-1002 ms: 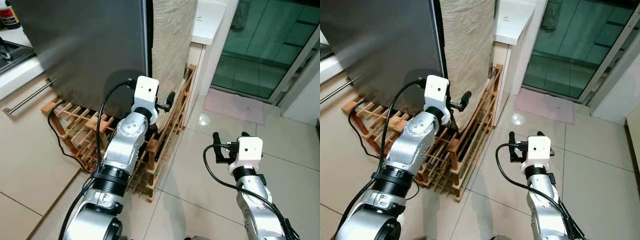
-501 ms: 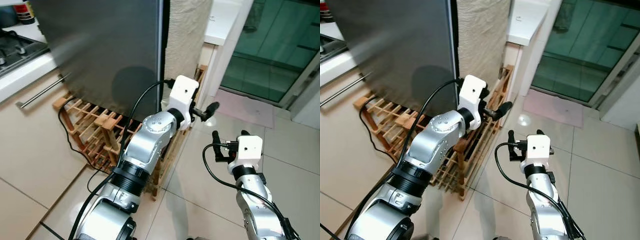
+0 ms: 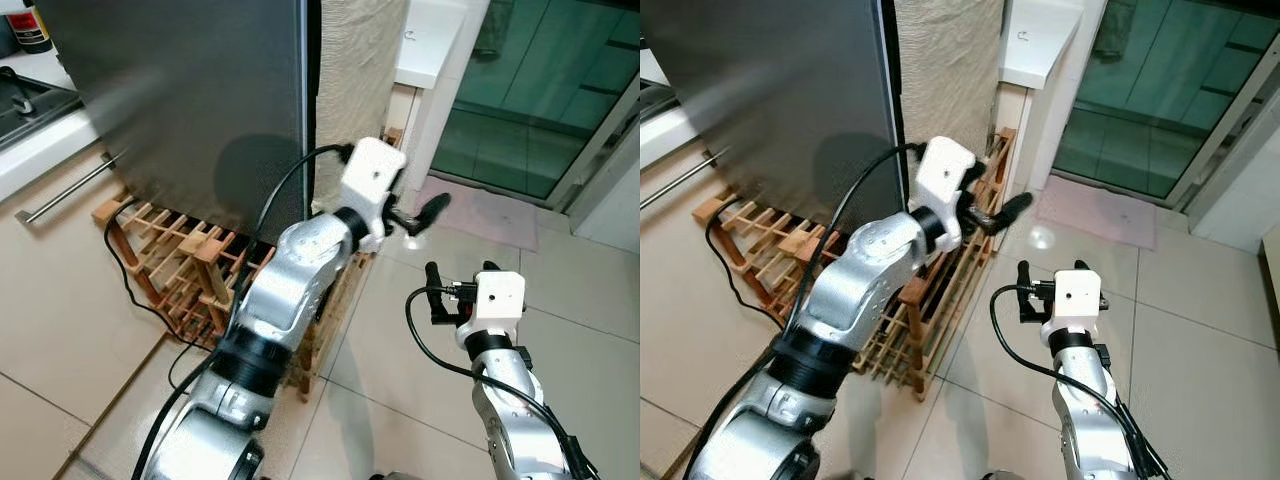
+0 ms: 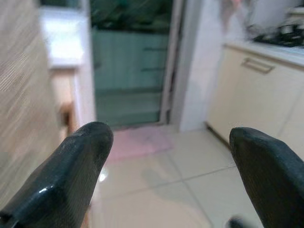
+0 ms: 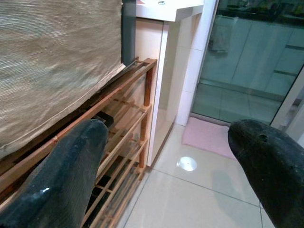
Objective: Restocking fridge
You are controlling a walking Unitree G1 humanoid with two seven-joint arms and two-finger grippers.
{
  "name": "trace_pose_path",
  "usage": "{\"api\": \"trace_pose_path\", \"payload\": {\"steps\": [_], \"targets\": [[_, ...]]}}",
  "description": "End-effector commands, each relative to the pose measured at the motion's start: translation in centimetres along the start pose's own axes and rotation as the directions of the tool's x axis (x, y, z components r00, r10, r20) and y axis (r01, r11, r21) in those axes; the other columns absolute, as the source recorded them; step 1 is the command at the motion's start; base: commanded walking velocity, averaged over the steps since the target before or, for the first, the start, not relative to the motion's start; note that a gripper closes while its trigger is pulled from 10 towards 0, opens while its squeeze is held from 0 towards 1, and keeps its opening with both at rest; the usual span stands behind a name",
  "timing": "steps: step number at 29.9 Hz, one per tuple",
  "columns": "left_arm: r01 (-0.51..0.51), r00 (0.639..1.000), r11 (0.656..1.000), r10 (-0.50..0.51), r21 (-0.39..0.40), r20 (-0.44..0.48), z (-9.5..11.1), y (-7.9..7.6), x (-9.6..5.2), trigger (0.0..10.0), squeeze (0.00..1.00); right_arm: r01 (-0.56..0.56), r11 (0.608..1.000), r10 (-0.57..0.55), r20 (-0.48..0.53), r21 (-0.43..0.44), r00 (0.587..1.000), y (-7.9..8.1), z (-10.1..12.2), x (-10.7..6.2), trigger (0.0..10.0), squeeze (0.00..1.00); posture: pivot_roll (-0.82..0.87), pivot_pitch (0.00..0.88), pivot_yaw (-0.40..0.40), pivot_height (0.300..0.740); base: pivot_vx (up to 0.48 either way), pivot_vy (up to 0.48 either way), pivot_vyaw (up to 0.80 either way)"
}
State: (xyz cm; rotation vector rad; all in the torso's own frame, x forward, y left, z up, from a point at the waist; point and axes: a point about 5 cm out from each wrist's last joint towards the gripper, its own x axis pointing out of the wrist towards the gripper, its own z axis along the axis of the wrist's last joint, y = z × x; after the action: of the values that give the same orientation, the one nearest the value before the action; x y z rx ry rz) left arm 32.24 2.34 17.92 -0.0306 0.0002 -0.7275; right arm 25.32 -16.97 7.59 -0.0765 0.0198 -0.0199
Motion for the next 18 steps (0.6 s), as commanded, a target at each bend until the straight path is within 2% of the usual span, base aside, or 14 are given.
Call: {"api": "trace_pose_path", "payload": {"steps": [1,5,6,10,12,18], "targets": [[-0.036,0.999,0.999,0.036,-0.013,0.027,0.4,0.5,-0.6,10.0,0.00,0.010,1.000,-0.010,-0.006,-0.007,1.000,-0.4,-0.1,-0.1,10.0,0.00,0.02,0.014,-0.018,0.736,0.000,0.000,0.00],[-0.086,0.996,0.996,0.086,-0.038,0.018,-0.1,1.4,-1.2,10.0,0.00,0.011,1.000,-0.011,-0.011,-0.010,1.000,-0.5,-0.2,-0.2,10.0,0.00,0.03,0.008,-0.018,0.736,0.000,0.000,0.00],[-0.144,0.989,0.989,0.144,-0.021,0.017,-0.5,2.3,-1.7,10.0,0.00,0.010,1.000,-0.010,-0.012,-0.011,1.000,-0.5,-0.3,-0.1,10.0,0.00,0.03,0.005,-0.019,0.736,0.000,0.000,0.00],[-0.244,0.970,0.970,0.243,0.007,0.027,-0.6,3.5,-1.8,10.0,0.00,0.009,1.000,-0.009,-0.012,-0.013,1.000,-0.5,-0.3,0.0,10.0,0.00,0.04,0.000,-0.022,0.736,0.000,0.000,0.00],[-0.278,0.960,0.960,0.277,0.028,0.027,-0.8,3.6,-1.4,10.0,0.00,0.006,1.000,-0.006,-0.010,-0.015,1.000,-0.5,-0.3,0.1,10.0,0.00,0.04,0.000,-0.024,0.736,0.000,0.000,0.00],[-0.283,0.959,0.959,0.283,0.023,0.025,-0.7,3.0,-0.6,10.0,0.00,0.004,1.000,-0.004,-0.008,-0.018,1.000,-0.6,-0.3,0.1,10.0,0.00,0.03,0.000,-0.025,0.736,0.000,0.000,0.00]]}}
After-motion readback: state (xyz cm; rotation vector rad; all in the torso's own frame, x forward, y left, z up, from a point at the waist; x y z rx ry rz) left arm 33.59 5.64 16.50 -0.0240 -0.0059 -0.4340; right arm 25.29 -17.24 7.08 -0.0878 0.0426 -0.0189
